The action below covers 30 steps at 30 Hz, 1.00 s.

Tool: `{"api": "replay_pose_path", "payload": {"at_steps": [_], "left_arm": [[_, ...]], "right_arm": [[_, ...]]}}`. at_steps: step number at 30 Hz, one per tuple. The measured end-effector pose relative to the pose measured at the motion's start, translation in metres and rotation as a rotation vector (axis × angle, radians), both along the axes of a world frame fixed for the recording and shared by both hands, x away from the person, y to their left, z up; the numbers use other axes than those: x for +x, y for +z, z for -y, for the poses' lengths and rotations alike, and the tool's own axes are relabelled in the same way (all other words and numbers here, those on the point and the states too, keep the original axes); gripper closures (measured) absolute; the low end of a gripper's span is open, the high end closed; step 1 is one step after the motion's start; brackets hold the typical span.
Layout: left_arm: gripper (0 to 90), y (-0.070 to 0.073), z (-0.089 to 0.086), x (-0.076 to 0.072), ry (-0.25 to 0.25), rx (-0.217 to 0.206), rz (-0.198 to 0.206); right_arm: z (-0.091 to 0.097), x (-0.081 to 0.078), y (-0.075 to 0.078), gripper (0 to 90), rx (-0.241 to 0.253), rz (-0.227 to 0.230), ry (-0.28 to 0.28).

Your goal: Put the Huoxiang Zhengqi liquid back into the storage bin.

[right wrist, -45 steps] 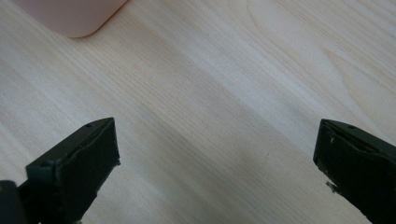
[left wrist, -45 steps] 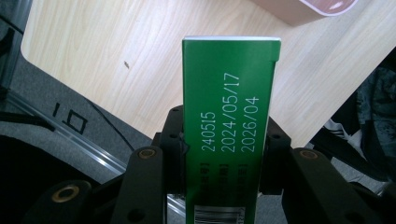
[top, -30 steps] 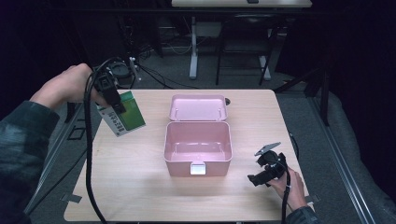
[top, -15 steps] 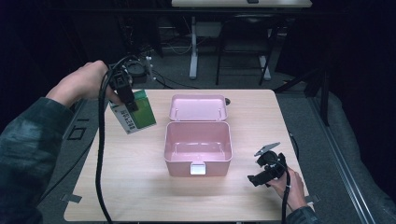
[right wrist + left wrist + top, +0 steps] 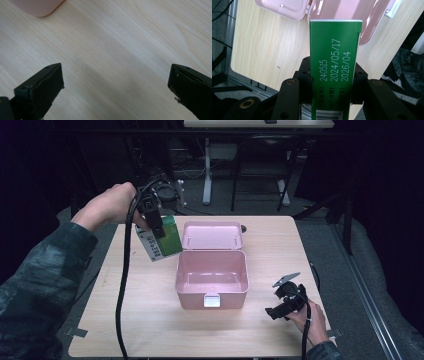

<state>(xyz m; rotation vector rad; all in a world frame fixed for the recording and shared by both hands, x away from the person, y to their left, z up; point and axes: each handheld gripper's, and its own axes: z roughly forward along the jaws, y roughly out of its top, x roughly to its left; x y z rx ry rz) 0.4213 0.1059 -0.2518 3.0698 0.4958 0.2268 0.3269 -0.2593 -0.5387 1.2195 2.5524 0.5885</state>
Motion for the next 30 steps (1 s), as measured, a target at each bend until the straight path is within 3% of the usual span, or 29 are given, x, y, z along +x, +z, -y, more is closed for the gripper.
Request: {"api": "replay_pose_path", "payload": {"at_steps": [20,30], "left_arm": [[63.1,-0.004,0.049,0.001,-0.097,-0.016,-0.002],[63.1,-0.018,0.070,0.001,-0.139,-0.019,-0.019]], "right_arm": [[0.000,0.000,0.000,0.0,0.002,0.004,0.003],[-0.001,-0.001,0.000,0.0,0.012,-0.001,-0.001]]}}
